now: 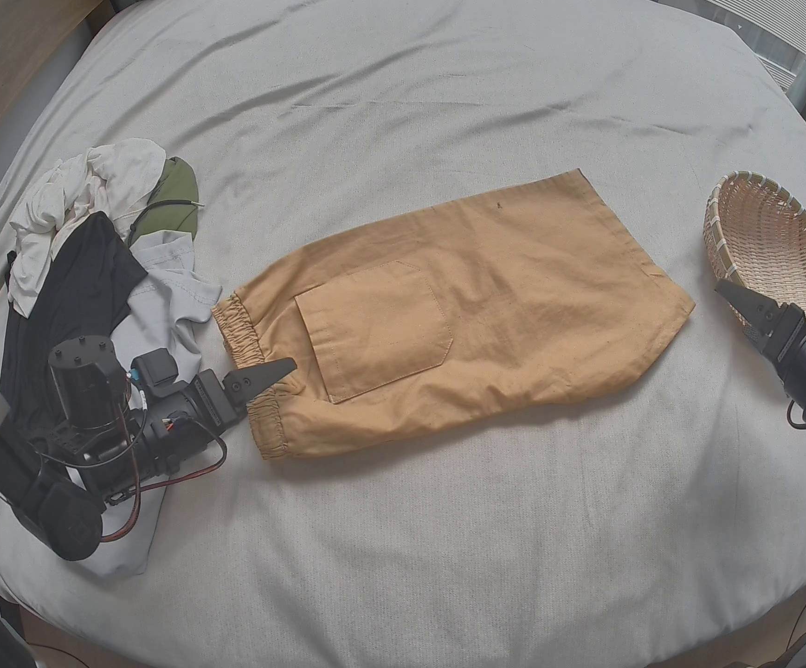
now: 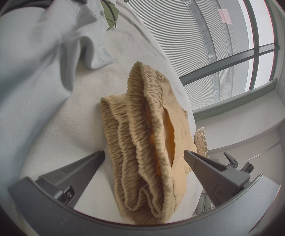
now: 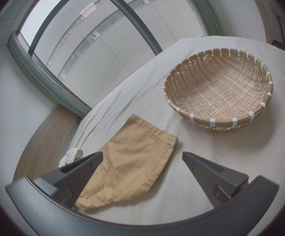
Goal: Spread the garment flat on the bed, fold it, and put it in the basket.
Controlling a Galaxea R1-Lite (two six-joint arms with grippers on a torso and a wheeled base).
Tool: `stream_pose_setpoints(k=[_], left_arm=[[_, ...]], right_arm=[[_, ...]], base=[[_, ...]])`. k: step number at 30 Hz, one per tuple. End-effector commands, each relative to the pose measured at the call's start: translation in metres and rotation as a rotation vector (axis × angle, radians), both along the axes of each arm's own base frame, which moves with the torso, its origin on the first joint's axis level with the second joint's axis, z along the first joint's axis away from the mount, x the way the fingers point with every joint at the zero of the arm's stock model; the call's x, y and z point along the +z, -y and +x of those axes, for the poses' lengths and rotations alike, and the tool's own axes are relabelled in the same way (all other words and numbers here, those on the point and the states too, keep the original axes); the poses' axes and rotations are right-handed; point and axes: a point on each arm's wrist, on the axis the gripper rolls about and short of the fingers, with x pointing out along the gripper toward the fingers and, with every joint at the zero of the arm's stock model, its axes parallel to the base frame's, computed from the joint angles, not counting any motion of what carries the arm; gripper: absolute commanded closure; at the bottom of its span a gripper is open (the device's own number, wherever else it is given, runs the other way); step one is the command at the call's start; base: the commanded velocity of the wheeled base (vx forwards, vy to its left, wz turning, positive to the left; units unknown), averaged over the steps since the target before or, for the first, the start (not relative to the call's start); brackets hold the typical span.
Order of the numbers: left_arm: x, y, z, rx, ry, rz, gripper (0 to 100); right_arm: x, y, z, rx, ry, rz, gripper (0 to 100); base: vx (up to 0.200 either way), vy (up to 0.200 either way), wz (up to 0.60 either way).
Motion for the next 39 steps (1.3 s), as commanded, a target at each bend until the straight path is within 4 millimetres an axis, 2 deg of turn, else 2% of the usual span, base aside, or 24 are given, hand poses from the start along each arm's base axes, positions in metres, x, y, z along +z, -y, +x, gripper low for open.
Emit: stream_pose_setpoints(k=[1, 10, 11, 17, 21, 23, 29, 33, 39], left_arm=[[-0.005, 0.006, 0.006, -0.013, -0.016, -0.003, 0], [0.003, 0.020, 0.009, -0.046, -0.012, -0.058, 0], [0.003, 0.021, 0.008, -0.046, -0.016, -0.063, 100], [0.004, 0.019, 0.002, -0.045, -0.031, -0.077, 100], [0.016, 0.015, -0.010, -0.045, -0.019, -0.093, 100], [0.031, 0.009, -0.028, -0.045, 0.004, -0.110, 100], [0.048, -0.009, -0.075, -0.037, -0.044, -0.093, 100], [0.058, -0.017, -0.098, -0.036, -0.070, -0.083, 100], [0.062, -0.028, -0.119, -0.014, -0.105, -0.038, 100]], right_arm=[[0.006, 0.001, -0.008, 0.003, 0.032, 0.004, 0], [0.002, 0.001, -0.009, 0.004, 0.018, 0.003, 0], [0.001, 0.001, -0.010, 0.004, 0.015, 0.002, 0], [-0.002, -0.001, -0.013, 0.018, 0.008, 0.001, 0], [-0.003, -0.002, -0.013, 0.021, 0.004, 0.001, 0], [-0.003, -0.002, -0.013, 0.021, 0.001, 0.000, 0], [-0.004, -0.005, -0.014, 0.037, -0.003, 0.001, 0], [-0.005, -0.004, -0.013, 0.035, -0.005, 0.001, 0], [-0.007, -0.003, -0.015, 0.030, -0.010, 0.000, 0]], base=[[0.000, 0.000, 0.00], [0.000, 0.000, 0.00], [0.000, 0.000, 0.00], [0.000, 0.000, 0.00], [0.000, 0.000, 0.00], [0.000, 0.000, 0.00], [0.000, 0.000, 0.00], [0.000, 0.000, 0.00], [0.000, 0.000, 0.00]])
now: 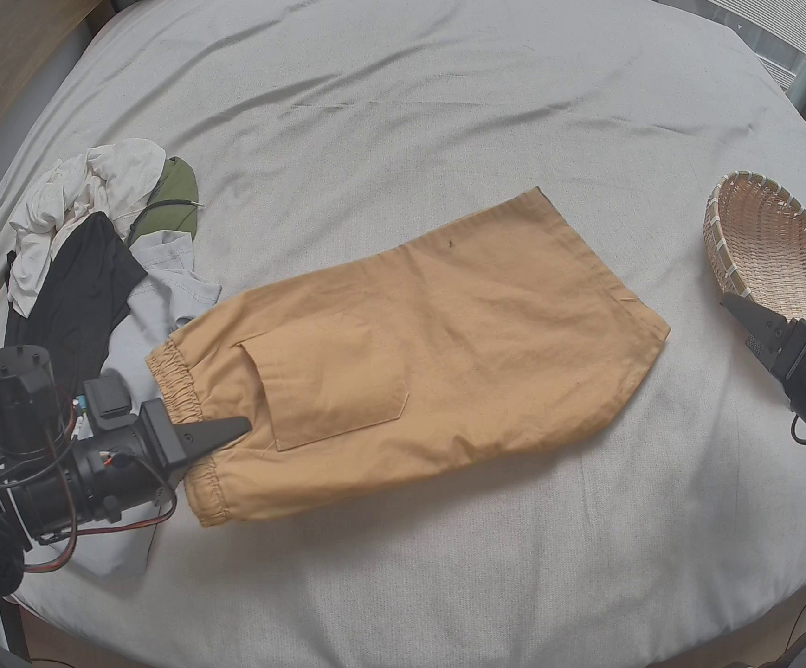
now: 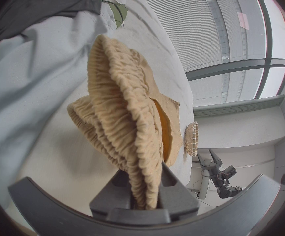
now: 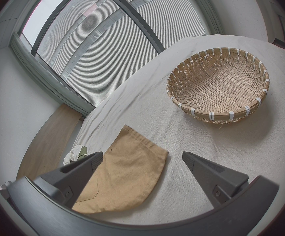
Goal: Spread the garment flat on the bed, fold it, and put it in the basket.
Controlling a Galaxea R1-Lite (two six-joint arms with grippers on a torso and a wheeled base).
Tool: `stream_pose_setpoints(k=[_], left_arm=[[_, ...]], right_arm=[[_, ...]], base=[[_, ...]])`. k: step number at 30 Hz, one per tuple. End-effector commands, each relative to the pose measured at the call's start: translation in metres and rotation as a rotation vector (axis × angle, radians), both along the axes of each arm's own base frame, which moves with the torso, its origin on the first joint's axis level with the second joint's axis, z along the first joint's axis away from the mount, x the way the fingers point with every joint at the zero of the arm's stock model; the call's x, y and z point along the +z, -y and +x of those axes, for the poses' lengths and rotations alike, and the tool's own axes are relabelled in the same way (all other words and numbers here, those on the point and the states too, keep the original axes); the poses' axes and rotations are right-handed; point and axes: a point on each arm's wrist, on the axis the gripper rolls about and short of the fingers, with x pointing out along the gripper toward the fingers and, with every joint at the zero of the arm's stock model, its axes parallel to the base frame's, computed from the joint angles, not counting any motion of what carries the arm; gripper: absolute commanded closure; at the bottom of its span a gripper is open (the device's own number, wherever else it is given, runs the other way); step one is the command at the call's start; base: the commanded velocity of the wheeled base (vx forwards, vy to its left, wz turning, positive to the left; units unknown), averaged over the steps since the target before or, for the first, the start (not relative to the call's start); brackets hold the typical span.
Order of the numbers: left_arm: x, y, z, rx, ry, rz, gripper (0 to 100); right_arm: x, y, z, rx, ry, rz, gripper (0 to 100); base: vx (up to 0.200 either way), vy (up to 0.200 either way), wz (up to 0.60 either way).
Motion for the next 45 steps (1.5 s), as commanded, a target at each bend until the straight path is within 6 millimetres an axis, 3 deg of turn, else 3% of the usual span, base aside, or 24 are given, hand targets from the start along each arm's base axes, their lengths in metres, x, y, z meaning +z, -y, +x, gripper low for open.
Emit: stream_pose_setpoints(k=[1, 10, 16, 23, 30, 35, 37, 38, 45], left_arm=[[0.019, -0.015, -0.032, 0.021, 0.079, 0.012, 100], [0.018, -0.028, -0.039, 0.065, 0.042, 0.124, 100], [0.028, -0.021, -0.036, 0.020, 0.087, 0.116, 100], [0.046, 0.014, -0.022, -0.134, 0.137, 0.101, 100], [0.064, 0.062, -0.005, -0.275, 0.182, 0.082, 100], [0.064, 0.092, 0.016, -0.326, 0.197, 0.072, 100], [0.064, 0.092, 0.016, -0.326, 0.197, 0.072, 100], [0.064, 0.111, 0.034, -0.341, 0.229, 0.052, 100], [0.068, 0.146, 0.057, -0.383, 0.268, 0.022, 100]], right_arm=[[-0.002, 0.001, -0.001, -0.001, -0.006, 0.000, 0], [-0.002, -0.001, -0.001, 0.007, -0.004, -0.002, 0], [-0.003, -0.001, -0.001, 0.008, -0.007, -0.001, 0], [-0.007, -0.001, -0.002, 0.013, -0.023, -0.002, 0], [-0.005, -0.006, -0.001, 0.051, -0.013, -0.003, 0], [-0.005, -0.006, -0.001, 0.050, -0.013, -0.003, 0], [-0.005, -0.006, -0.001, 0.050, -0.013, -0.003, 0], [-0.003, -0.006, -0.001, 0.048, -0.005, -0.002, 0], [-0.002, -0.006, 0.000, 0.053, -0.005, -0.002, 0]], base=[[0.000, 0.000, 0.00], [0.000, 0.000, 0.00], [0.000, 0.000, 0.00], [0.000, 0.000, 0.00], [0.000, 0.000, 0.00], [0.000, 0.000, 0.00], [0.000, 0.000, 0.00], [0.000, 0.000, 0.00], [0.000, 0.000, 0.00]])
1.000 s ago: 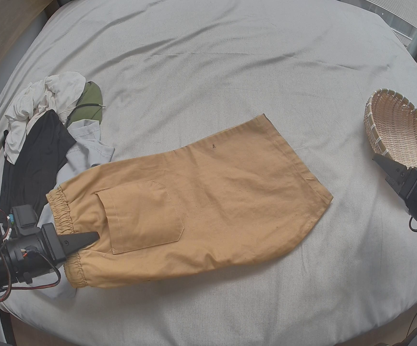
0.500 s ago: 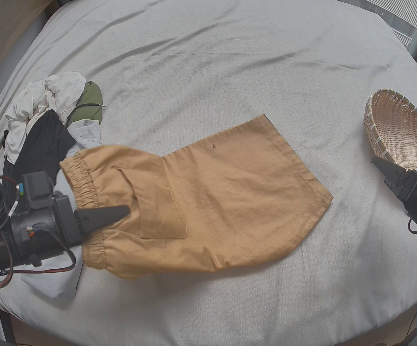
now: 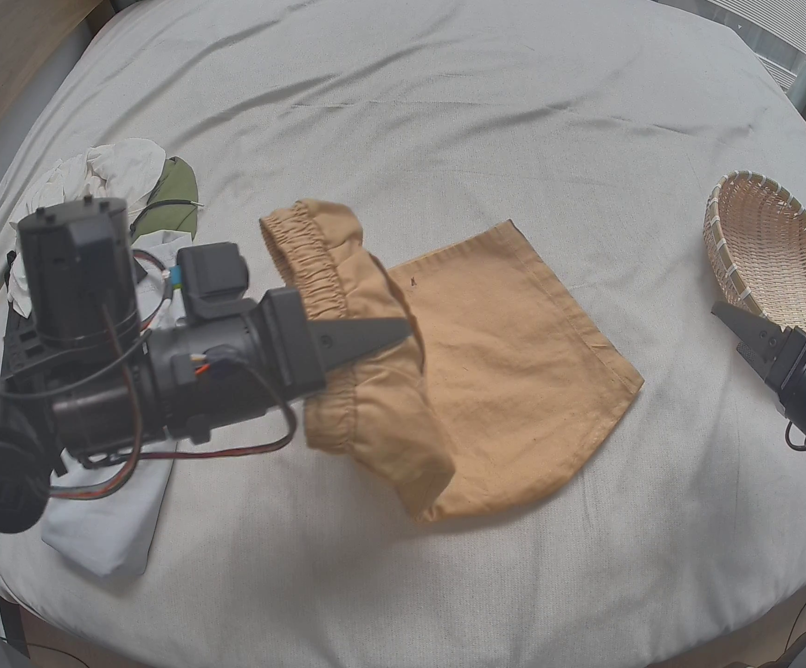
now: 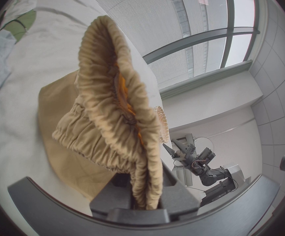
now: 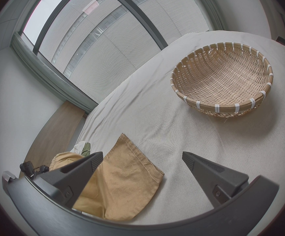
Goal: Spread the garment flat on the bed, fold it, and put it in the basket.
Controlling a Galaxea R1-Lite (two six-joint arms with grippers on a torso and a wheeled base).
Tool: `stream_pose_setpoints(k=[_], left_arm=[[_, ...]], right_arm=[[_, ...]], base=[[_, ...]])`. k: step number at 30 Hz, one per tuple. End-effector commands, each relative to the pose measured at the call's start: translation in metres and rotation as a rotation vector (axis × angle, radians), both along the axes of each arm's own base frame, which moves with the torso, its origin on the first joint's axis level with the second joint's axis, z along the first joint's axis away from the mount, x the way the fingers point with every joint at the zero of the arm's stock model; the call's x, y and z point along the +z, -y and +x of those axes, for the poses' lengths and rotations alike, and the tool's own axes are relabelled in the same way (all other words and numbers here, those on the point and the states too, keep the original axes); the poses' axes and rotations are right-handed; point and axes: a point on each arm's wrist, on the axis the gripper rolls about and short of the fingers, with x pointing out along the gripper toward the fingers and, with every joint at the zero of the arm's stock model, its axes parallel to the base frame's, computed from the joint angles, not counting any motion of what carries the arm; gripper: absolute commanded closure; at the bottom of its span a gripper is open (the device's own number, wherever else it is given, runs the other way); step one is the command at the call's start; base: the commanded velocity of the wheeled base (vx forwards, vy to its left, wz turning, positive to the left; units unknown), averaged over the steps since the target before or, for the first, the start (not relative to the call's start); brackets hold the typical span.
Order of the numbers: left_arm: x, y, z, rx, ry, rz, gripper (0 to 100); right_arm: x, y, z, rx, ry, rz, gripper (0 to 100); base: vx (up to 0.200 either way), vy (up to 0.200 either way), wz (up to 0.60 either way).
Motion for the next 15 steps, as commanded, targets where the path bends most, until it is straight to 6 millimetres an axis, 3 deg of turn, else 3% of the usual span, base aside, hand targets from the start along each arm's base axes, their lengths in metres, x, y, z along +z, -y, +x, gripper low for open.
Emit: stream_pose_setpoints(k=[1, 10, 15], left_arm=[[-0.012, 0.038, 0.026, -0.049, -0.015, 0.008, 100], [-0.021, 0.079, 0.038, -0.106, -0.014, 0.007, 100], [-0.026, 0.089, 0.048, -0.106, -0.018, 0.010, 100]], right_arm=[[0.001, -0.001, 0.002, 0.004, 0.002, 0.001, 0], [0.001, -0.003, 0.004, 0.012, 0.000, -0.004, 0], [0.003, -0.003, 0.005, 0.009, 0.006, -0.005, 0]], base=[[0.000, 0.000, 0.00], [0.000, 0.000, 0.00], [0.000, 0.000, 0.00]])
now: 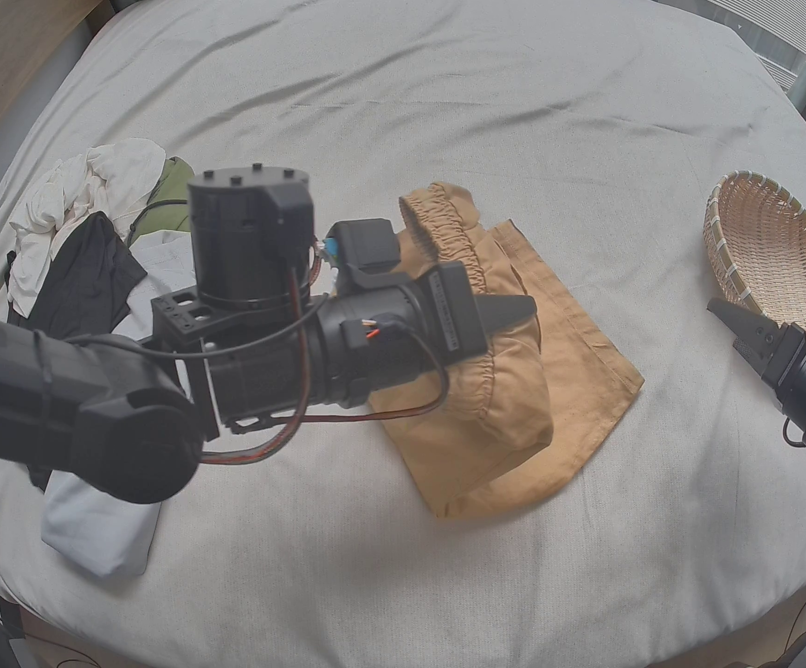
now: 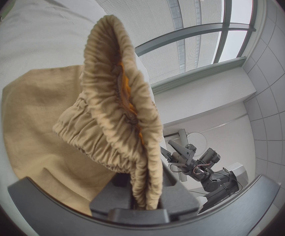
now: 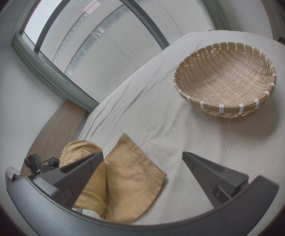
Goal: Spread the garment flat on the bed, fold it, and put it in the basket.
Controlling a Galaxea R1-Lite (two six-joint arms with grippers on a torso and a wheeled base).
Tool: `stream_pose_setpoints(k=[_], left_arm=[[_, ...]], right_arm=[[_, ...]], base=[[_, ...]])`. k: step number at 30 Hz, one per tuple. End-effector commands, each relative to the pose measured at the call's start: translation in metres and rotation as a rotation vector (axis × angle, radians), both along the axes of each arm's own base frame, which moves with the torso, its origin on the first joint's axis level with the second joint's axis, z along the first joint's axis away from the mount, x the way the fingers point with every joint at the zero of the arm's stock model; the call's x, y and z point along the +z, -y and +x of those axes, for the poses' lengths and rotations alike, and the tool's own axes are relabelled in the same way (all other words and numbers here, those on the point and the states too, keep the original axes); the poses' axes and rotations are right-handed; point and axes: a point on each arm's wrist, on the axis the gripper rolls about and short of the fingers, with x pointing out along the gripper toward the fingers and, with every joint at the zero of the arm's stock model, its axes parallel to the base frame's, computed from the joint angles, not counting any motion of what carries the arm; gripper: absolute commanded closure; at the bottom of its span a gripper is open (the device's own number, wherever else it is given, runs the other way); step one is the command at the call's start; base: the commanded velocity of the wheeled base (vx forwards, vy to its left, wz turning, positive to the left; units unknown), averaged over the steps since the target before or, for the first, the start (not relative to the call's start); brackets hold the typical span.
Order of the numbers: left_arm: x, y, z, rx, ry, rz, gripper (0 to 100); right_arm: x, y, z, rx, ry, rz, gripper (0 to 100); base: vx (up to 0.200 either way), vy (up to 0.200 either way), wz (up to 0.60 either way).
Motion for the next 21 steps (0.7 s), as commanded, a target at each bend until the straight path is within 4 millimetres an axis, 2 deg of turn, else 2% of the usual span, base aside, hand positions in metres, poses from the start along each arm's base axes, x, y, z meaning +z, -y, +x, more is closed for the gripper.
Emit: stream_pose_setpoints(k=[1, 5, 12, 13, 21], left_arm=[[-0.016, 0.014, 0.012, -0.005, -0.026, 0.024, 100], [-0.020, 0.025, 0.012, -0.023, -0.030, 0.029, 100], [-0.023, 0.029, 0.019, 0.004, -0.027, 0.033, 100], [-0.024, 0.029, 0.020, 0.007, -0.027, 0.033, 0], [-0.018, 0.023, 0.017, 0.048, -0.014, 0.029, 0]], right_arm=[[0.000, 0.000, 0.001, 0.000, 0.001, -0.001, 0], [0.000, 0.000, 0.001, 0.000, -0.001, 0.000, 0], [0.000, 0.000, 0.001, 0.002, -0.002, 0.000, 0], [-0.001, 0.000, 0.001, 0.002, -0.004, 0.000, 0], [-0.006, 0.000, 0.000, 0.003, -0.028, -0.005, 0]], base=[[0.000, 0.000, 0.00], [0.000, 0.000, 0.00], [0.000, 0.000, 0.00], [0.000, 0.000, 0.00], [0.000, 0.000, 0.00]])
